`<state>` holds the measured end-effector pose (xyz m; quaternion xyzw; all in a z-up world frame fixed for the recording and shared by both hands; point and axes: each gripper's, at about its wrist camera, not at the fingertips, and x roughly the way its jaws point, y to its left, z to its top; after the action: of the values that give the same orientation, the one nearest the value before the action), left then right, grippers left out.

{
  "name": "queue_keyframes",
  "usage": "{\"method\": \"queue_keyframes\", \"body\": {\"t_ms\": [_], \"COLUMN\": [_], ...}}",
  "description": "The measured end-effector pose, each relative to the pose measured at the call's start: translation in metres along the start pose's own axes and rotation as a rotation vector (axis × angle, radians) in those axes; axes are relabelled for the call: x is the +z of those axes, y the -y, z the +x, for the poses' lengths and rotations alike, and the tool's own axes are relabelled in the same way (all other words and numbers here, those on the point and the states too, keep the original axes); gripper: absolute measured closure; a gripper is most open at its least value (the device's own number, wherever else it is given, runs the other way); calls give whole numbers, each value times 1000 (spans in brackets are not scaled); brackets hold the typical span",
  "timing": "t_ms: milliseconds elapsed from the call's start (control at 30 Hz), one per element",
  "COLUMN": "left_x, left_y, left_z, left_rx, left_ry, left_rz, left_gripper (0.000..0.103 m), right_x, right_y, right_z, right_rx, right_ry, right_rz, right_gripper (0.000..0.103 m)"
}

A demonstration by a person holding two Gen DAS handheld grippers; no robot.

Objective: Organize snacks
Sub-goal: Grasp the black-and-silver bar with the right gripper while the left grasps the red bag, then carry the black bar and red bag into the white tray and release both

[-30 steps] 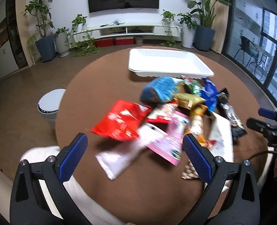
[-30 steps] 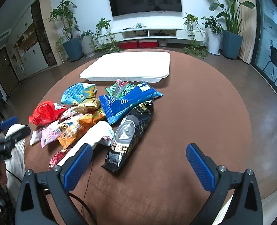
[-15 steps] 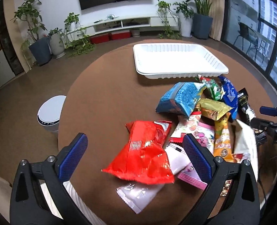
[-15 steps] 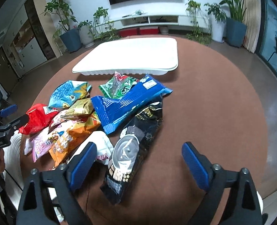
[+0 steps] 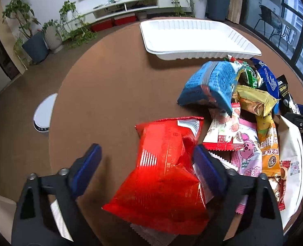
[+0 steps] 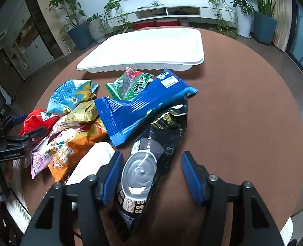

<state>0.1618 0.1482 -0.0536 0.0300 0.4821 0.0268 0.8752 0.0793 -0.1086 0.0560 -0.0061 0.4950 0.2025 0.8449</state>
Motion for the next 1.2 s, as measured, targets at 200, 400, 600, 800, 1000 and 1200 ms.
{"method": "queue_keyframes", "body": {"t_ms": [200, 400, 600, 800, 1000, 1200], "left_x": [1, 8, 6, 5, 21, 52], "left_y": [-8, -17, -25, -21, -14, -11], "left_z": [18, 25, 18, -5, -20, -34], "left_rx": [-87, -109, -174, -199, -227, -265], "left_ry": [-17, -20, -17, 15, 37, 67], "left_rz": [-39, -78, -145, -150, -138, -127], "left_gripper": [49, 62, 65, 65, 65, 65], "right_x": [-2, -5, -13, -20, -9, 19], "right_y": [5, 22, 46, 68, 75, 74], "right_z": [-1, -3, -10, -21, -26, -27], "right_rx": [26, 93, 198, 314, 394, 439], "right_ry": [12, 27, 36, 49, 66, 89], "right_rz": [3, 50, 160, 270, 315, 309], "right_gripper": [59, 67, 69, 69, 69, 69]}}
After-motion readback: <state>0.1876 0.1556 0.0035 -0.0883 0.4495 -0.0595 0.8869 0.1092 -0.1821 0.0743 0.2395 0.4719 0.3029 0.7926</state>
